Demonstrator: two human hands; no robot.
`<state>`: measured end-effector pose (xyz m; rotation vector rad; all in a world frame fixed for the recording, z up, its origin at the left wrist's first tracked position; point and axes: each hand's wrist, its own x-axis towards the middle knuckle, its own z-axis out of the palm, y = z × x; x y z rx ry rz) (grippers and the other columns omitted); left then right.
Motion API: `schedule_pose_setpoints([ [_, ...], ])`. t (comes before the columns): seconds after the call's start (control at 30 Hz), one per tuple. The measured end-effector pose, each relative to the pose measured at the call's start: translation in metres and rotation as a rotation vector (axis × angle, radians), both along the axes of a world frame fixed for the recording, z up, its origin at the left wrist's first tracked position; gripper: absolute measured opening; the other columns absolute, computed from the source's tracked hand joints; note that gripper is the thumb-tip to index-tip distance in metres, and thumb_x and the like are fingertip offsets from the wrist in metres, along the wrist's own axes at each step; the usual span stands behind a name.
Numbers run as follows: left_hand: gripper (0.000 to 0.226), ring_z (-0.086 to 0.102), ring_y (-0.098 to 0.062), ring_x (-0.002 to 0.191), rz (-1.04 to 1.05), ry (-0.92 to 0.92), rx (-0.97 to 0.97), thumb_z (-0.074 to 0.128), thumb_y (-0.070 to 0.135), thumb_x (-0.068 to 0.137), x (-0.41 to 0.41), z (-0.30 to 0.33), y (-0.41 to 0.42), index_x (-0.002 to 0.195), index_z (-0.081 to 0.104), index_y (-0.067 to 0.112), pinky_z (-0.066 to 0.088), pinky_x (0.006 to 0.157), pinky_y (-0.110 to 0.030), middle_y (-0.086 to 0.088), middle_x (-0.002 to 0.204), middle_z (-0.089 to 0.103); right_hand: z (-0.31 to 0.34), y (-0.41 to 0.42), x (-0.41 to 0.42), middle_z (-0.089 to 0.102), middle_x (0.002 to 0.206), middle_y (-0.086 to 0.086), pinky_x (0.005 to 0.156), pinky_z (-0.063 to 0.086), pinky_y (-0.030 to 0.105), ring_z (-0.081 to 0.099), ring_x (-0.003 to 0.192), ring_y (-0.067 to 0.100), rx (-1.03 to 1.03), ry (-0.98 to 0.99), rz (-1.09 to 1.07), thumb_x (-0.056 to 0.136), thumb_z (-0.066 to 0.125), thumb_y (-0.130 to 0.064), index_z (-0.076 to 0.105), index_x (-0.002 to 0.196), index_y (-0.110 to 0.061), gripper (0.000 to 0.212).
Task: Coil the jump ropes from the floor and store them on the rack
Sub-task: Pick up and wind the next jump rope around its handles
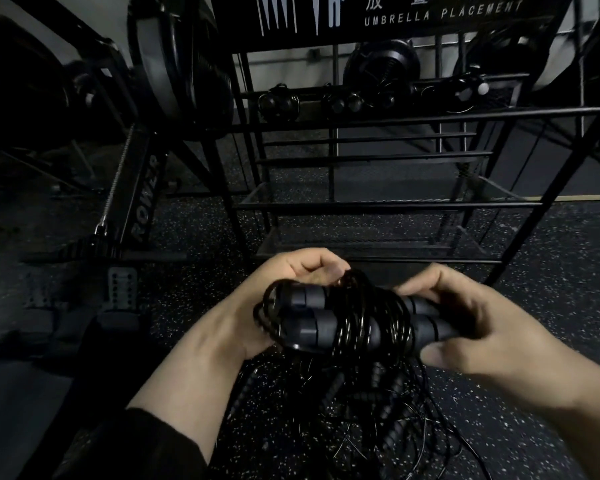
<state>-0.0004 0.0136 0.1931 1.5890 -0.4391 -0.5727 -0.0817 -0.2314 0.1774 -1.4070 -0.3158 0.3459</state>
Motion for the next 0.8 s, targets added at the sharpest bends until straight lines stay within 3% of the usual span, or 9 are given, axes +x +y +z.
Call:
schedule_pose_setpoints([
  [0.1, 0.037, 0.053, -0.008, 0.050, 0.185, 0.154, -0.073, 0.050, 0.007, 0.101, -0.009, -0.010, -0.009, 0.070, 0.070, 0.013, 0.040, 0.048, -0.024, 0.003, 0.063, 0.062, -0.002, 0.002, 0.003, 0.074, 0.115, 0.015, 0.083, 0.057, 0.026, 0.074, 0.103, 0.026, 0.041, -0.042, -0.158, 0.061, 0.094, -0.007, 0.070, 0.103, -0.022, 0.051],
  [0.2, 0.043, 0.026, -0.005, 0.047, 0.153, 0.164, -0.022, 0.039, 0.003, 0.104, -0.012, -0.010, -0.020, 0.070, 0.057, 0.023, 0.022, 0.042, -0.020, 0.007, 0.059, 0.038, 0.003, 0.003, 0.007, 0.076, 0.114, 0.005, 0.079, 0.057, 0.018, 0.074, 0.100, 0.015, 0.018, -0.065, -0.410, 0.062, 0.076, 0.005, 0.067, 0.111, -0.027, 0.059],
  [0.27, 0.048, 0.023, -0.004, 0.045, 0.220, 0.180, -0.012, 0.036, 0.001, 0.102, -0.012, -0.006, -0.025, 0.065, 0.056, 0.025, 0.018, 0.040, -0.019, 0.006, 0.059, 0.032, 0.005, 0.006, 0.006, 0.075, 0.114, -0.007, 0.083, 0.055, 0.015, 0.073, 0.102, 0.009, -0.130, -0.108, -0.438, 0.068, 0.074, 0.009, 0.062, 0.123, -0.032, 0.069],
  [0.37, 0.031, 0.021, -0.007, 0.047, 0.239, 0.212, -0.017, 0.041, 0.007, 0.103, -0.014, -0.008, -0.027, 0.077, 0.055, 0.017, 0.015, 0.043, -0.022, 0.005, 0.060, 0.039, 0.006, 0.015, 0.004, 0.075, 0.104, -0.019, 0.083, 0.052, 0.010, 0.073, 0.098, 0.002, -0.217, -0.104, -0.460, 0.080, 0.069, 0.018, 0.056, 0.132, -0.038, 0.078],
  [0.5, 0.027, 0.021, -0.010, 0.047, 0.203, 0.246, -0.031, 0.041, 0.002, 0.098, -0.014, -0.005, -0.025, 0.074, 0.045, 0.014, 0.017, 0.044, -0.025, -0.004, 0.064, 0.036, 0.003, 0.015, 0.007, 0.070, 0.108, -0.024, 0.091, 0.049, 0.012, 0.067, 0.105, -0.004, -0.364, -0.158, -0.591, 0.082, 0.077, 0.006, 0.052, 0.131, -0.053, 0.081],
  [0.6, 0.031, 0.022, -0.011, 0.050, 0.147, 0.157, 0.058, 0.057, 0.022, 0.101, -0.019, -0.008, -0.029, 0.073, 0.046, 0.016, 0.022, 0.047, -0.024, -0.002, 0.062, 0.029, -0.002, 0.017, 0.009, 0.059, 0.111, -0.027, 0.089, 0.038, 0.001, 0.057, 0.110, -0.011, -0.616, -0.292, -0.595, 0.080, 0.082, -0.001, 0.044, 0.133, -0.058, 0.086],
  [0.67, 0.035, 0.023, -0.008, 0.051, 0.210, 0.161, 0.041, 0.064, 0.042, 0.097, -0.021, -0.011, -0.032, 0.089, 0.055, 0.009, 0.023, 0.044, -0.021, 0.004, 0.063, 0.033, -0.005, 0.019, 0.010, 0.055, 0.116, -0.028, 0.087, 0.035, -0.001, 0.053, 0.112, -0.012, -0.681, -0.319, -0.541, 0.080, 0.083, -0.004, 0.041, 0.139, -0.054, 0.088],
  [0.73, 0.050, 0.025, -0.007, 0.052, 0.253, 0.185, 0.010, 0.066, 0.047, 0.094, -0.020, -0.014, -0.034, 0.109, 0.056, 0.001, 0.024, 0.042, -0.020, 0.007, 0.066, 0.038, -0.004, 0.019, 0.009, 0.054, 0.116, -0.028, 0.086, 0.039, 0.002, 0.055, 0.109, -0.011, -0.689, -0.273, -0.470, 0.079, 0.085, -0.020, 0.042, 0.137, -0.055, 0.080],
  [0.8, 0.050, 0.028, -0.006, 0.052, 0.240, 0.186, -0.005, 0.067, 0.049, 0.091, -0.020, -0.016, -0.034, 0.110, 0.055, 0.004, 0.025, 0.043, -0.020, 0.009, 0.067, 0.040, -0.001, 0.018, 0.008, 0.063, 0.115, -0.026, 0.090, 0.045, 0.012, 0.062, 0.108, -0.007, -0.584, -0.159, -0.444, 0.070, 0.084, -0.045, 0.047, 0.131, -0.055, 0.072],
])
